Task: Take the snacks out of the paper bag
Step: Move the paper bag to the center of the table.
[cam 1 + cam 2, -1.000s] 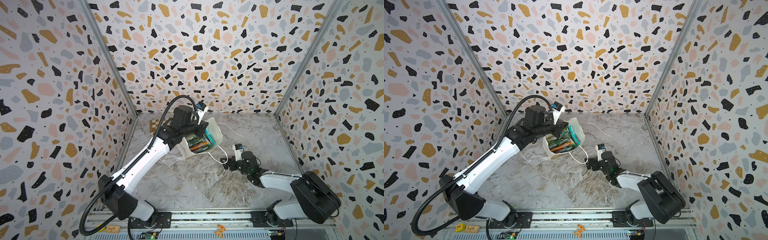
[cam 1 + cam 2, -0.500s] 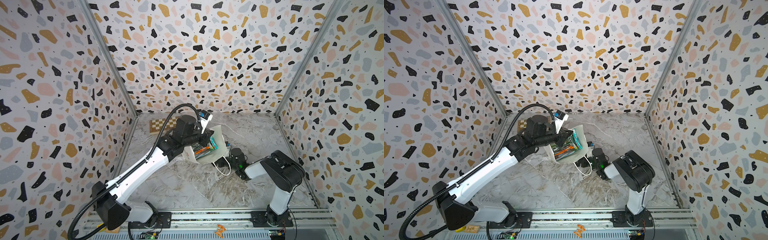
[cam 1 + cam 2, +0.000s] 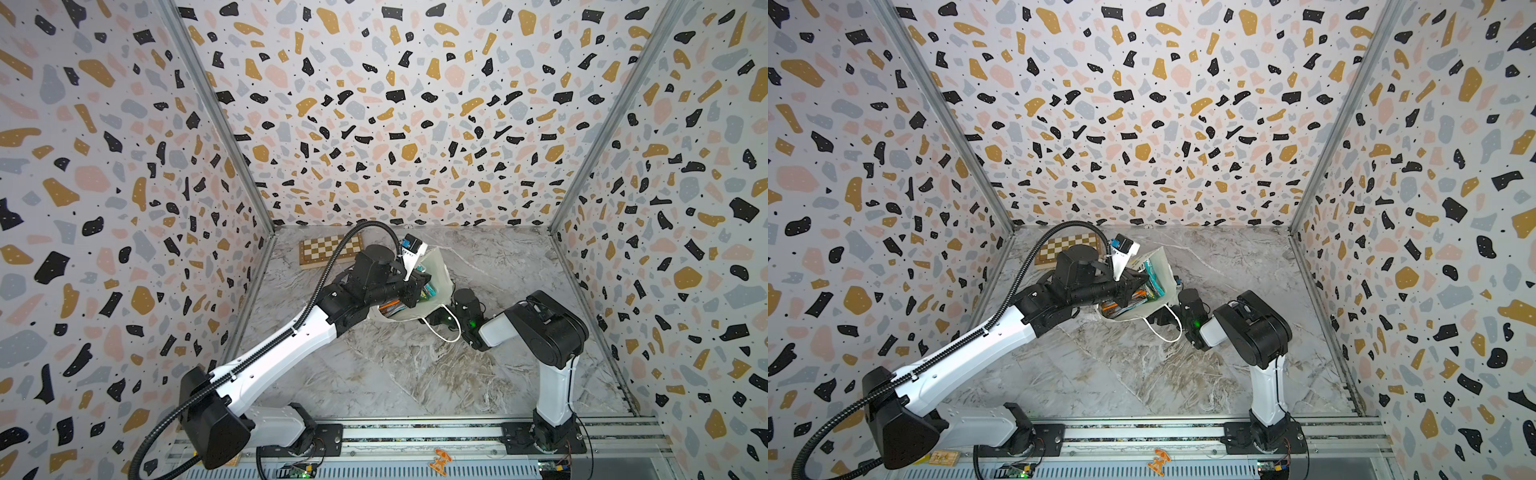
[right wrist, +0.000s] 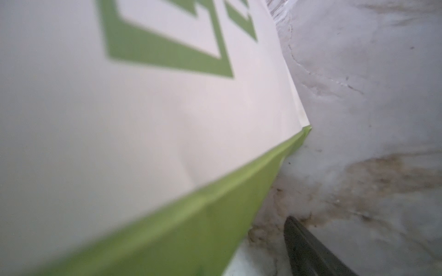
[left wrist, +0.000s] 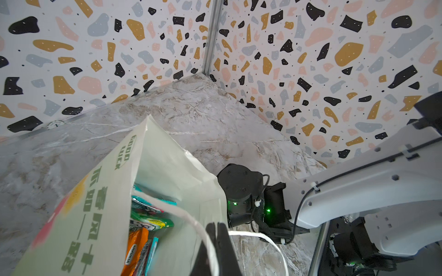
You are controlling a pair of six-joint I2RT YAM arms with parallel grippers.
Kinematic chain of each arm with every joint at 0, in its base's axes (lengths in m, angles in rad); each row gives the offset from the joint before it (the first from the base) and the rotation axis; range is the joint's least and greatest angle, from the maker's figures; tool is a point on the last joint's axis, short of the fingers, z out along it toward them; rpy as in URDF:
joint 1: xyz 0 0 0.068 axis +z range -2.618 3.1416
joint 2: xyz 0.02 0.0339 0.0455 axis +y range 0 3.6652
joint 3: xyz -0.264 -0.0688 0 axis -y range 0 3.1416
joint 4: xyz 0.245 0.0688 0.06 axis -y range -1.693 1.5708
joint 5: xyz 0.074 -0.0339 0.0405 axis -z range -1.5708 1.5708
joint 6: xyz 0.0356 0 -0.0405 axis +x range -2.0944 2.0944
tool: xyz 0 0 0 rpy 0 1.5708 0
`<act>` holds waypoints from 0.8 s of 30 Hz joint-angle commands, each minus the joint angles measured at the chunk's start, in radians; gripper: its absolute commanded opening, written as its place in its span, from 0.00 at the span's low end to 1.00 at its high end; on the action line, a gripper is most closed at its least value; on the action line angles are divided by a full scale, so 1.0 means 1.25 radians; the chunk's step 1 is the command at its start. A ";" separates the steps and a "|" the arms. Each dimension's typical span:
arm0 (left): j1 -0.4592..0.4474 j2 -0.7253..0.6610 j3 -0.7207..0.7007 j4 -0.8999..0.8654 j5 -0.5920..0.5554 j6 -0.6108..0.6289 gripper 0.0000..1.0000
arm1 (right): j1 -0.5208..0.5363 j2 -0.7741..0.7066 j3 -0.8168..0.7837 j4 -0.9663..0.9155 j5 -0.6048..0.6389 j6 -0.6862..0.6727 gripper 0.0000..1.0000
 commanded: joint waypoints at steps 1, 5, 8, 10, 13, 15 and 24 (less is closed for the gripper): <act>-0.031 -0.031 -0.010 0.089 0.060 -0.035 0.00 | -0.016 0.009 0.050 -0.012 -0.002 -0.034 0.89; -0.045 -0.036 -0.026 0.104 0.056 -0.048 0.00 | -0.038 -0.002 0.047 -0.047 0.002 -0.044 0.89; -0.046 -0.044 -0.038 0.100 0.012 -0.053 0.00 | -0.054 -0.056 0.026 -0.143 0.049 -0.077 0.90; -0.046 -0.049 -0.046 0.104 -0.002 -0.055 0.00 | -0.065 -0.103 0.010 -0.221 0.101 -0.106 0.91; -0.046 -0.055 -0.058 0.118 -0.010 -0.060 0.00 | -0.084 -0.177 -0.006 -0.347 0.191 -0.158 0.93; -0.046 -0.055 -0.060 0.123 -0.011 -0.062 0.00 | -0.095 -0.217 -0.008 -0.423 0.262 -0.189 0.94; -0.046 -0.053 -0.067 0.136 -0.008 -0.071 0.00 | -0.222 -0.386 -0.037 -0.614 0.462 -0.220 0.94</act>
